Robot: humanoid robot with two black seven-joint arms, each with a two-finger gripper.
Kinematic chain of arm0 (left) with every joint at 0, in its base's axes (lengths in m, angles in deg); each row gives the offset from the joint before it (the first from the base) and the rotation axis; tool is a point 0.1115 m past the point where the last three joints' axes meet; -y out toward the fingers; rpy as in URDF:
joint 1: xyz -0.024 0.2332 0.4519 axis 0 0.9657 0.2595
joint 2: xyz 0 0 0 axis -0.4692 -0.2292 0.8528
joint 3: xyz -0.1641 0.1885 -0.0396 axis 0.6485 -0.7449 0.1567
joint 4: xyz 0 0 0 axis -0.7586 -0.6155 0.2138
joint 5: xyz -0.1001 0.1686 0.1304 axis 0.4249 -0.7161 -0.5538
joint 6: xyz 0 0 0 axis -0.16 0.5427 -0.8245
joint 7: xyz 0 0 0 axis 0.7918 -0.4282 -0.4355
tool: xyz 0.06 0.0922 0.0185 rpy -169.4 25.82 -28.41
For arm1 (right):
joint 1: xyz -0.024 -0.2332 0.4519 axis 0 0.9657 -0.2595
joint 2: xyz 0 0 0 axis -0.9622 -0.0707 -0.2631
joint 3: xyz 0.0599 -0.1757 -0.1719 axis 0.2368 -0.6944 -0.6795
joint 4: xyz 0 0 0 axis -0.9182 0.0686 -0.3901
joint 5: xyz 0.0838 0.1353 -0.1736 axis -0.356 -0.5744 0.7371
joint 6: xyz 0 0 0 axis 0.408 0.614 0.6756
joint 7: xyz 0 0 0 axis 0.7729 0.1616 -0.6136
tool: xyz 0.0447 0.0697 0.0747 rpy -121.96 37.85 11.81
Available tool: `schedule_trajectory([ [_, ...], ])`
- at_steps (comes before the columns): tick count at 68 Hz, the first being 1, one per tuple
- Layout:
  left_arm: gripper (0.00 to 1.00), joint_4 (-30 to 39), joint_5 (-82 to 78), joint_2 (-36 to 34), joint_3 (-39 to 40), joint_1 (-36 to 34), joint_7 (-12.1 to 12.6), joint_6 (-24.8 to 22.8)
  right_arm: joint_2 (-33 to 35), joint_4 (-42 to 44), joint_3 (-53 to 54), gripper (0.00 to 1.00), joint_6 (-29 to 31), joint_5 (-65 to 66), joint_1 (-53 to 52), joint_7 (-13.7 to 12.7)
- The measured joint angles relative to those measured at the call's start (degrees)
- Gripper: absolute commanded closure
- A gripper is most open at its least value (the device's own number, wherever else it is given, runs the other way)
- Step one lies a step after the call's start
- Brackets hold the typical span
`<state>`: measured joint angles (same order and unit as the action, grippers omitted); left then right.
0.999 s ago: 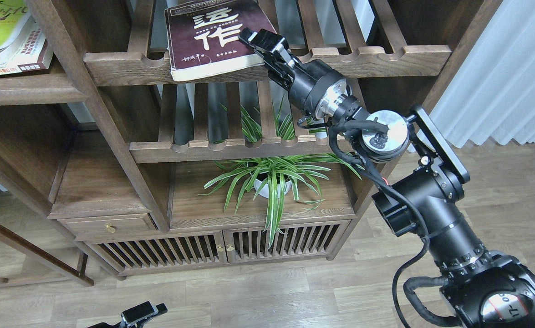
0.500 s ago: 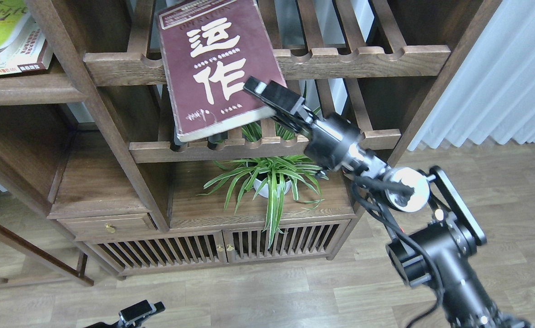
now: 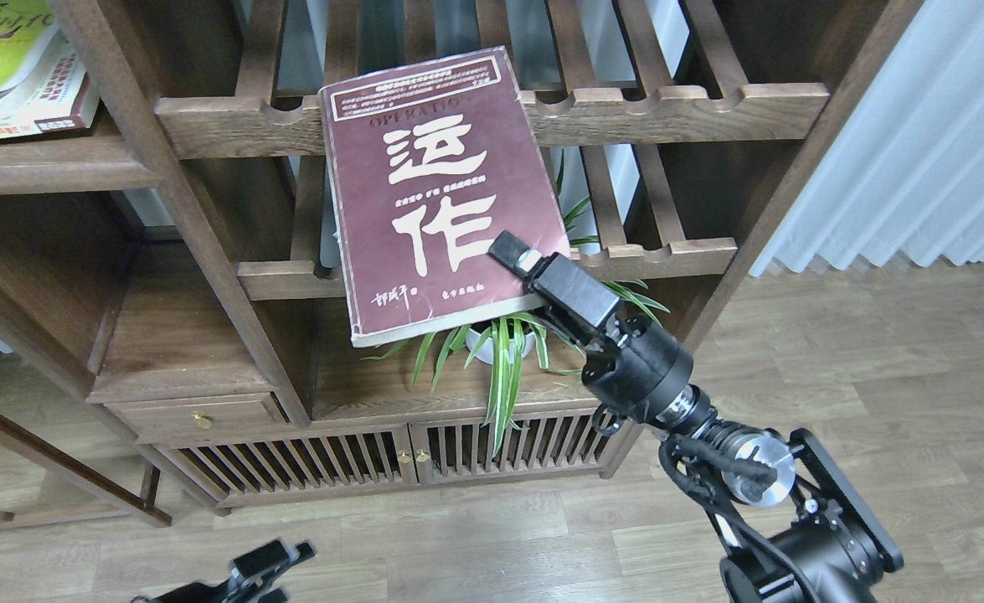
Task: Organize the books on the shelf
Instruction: 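Pull the maroon book down off the top shelf with the right gripper, then grasp the maroon book with the left gripper, taking it from the right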
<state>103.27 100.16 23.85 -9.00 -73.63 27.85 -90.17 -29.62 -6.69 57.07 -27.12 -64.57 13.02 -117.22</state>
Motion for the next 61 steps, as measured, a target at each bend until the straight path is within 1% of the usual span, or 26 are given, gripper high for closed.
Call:
schedule_trajectory([
  [7,0.01,7.1,0.0,-0.2,2.9,0.0,-2.4,0.0,0.0,0.5,-0.9,1.0,0.0,0.0,0.0,0.0],
  [8,0.01,10.9,0.1,-0.5,4.6,0.0,-3.8,0.0,0.0,0.7,-1.0,1.0,0.0,0.1,0.0,0.0],
  [14,0.01,16.8,0.1,-1.2,6.9,0.5,-6.0,0.0,0.0,1.0,-1.1,1.0,0.0,0.2,0.0,0.0],
  [19,0.01,21.1,0.1,-2.1,8.0,1.1,-6.8,0.0,0.0,1.3,-1.2,1.0,0.0,0.2,0.0,0.0],
  [25,0.01,24.9,0.1,-3.1,8.4,1.7,-7.2,0.0,0.0,1.5,-1.6,1.0,0.0,0.3,0.0,0.0],
  [40,0.01,28.3,0.0,-3.4,8.4,2.5,-7.3,0.0,0.0,1.8,-1.9,1.0,0.0,0.4,0.0,0.0],
  [54,0.0,28.8,-0.3,-3.5,7.8,2.7,-7.3,0.0,0.0,1.8,-2.0,1.0,0.0,0.5,0.0,0.0],
  [61,0.0,28.8,-0.4,-3.5,7.2,4.9,-7.2,0.0,0.0,2.3,-2.0,1.0,0.0,0.6,-0.1,0.0],
])
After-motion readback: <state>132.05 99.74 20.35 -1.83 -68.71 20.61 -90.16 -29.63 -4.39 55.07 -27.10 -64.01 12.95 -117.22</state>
